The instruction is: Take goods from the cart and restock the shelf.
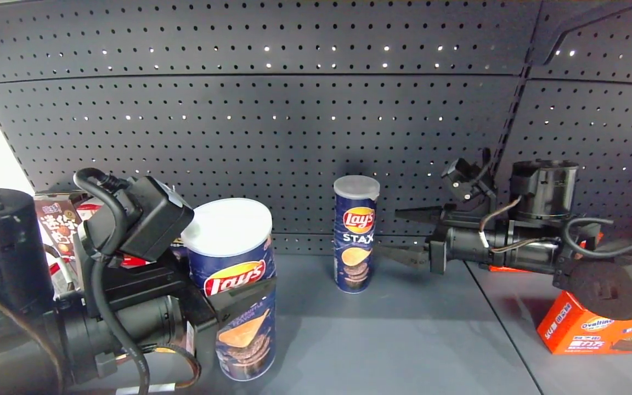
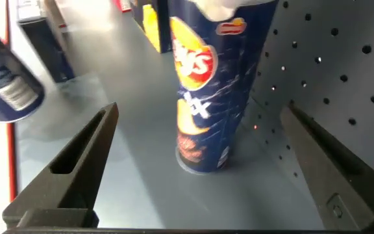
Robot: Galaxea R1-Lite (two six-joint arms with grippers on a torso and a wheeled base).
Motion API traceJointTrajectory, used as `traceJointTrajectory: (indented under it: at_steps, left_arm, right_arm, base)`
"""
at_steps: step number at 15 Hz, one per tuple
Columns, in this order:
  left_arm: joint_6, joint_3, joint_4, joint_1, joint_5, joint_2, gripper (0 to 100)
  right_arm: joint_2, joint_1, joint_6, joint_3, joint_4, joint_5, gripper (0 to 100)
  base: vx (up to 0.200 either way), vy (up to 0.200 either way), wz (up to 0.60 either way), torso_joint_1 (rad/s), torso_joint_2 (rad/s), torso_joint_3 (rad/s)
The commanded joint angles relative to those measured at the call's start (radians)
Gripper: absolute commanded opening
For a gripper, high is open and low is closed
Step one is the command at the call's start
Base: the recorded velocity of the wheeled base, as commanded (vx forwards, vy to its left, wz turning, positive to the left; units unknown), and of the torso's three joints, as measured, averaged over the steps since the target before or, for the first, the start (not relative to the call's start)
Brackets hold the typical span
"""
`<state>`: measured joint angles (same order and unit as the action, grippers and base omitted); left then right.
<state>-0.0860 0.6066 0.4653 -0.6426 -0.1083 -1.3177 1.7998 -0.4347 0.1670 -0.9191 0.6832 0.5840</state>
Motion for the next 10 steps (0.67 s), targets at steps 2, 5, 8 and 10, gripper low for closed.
traceJointTrajectory:
  at_steps: [2, 5, 8, 10]
  left_arm:
    - [0.0, 0.004, 0.001, 0.003, -0.001, -0.002, 0]
    - [0.0, 0.004, 0.001, 0.003, -0.001, -0.002, 0]
    - [0.0, 0.004, 0.001, 0.003, -0.001, -0.002, 0]
    - [0.0, 0.004, 0.001, 0.003, -0.001, -0.002, 0]
  right_arm:
    - [0.078, -0.006, 0.002, -0.049, 0.001, 0.0, 100]
    - [0.156, -0.012, 0.002, -0.11, 0.002, -0.003, 100]
    - [0.21, -0.018, 0.002, -0.141, 0.019, -0.003, 100]
    - [0.236, -0.029, 0.002, -0.142, 0.036, -0.004, 100]
  base:
    - [0.0, 0.0, 0.0, 0.0, 0.0, 0.0]
    - [0.0, 0.0, 0.0, 0.0, 0.0, 0.0]
    - [0.0, 0.0, 0.0, 0.0, 0.0, 0.0]
    - [0.0, 0.0, 0.0, 0.0, 0.0, 0.0]
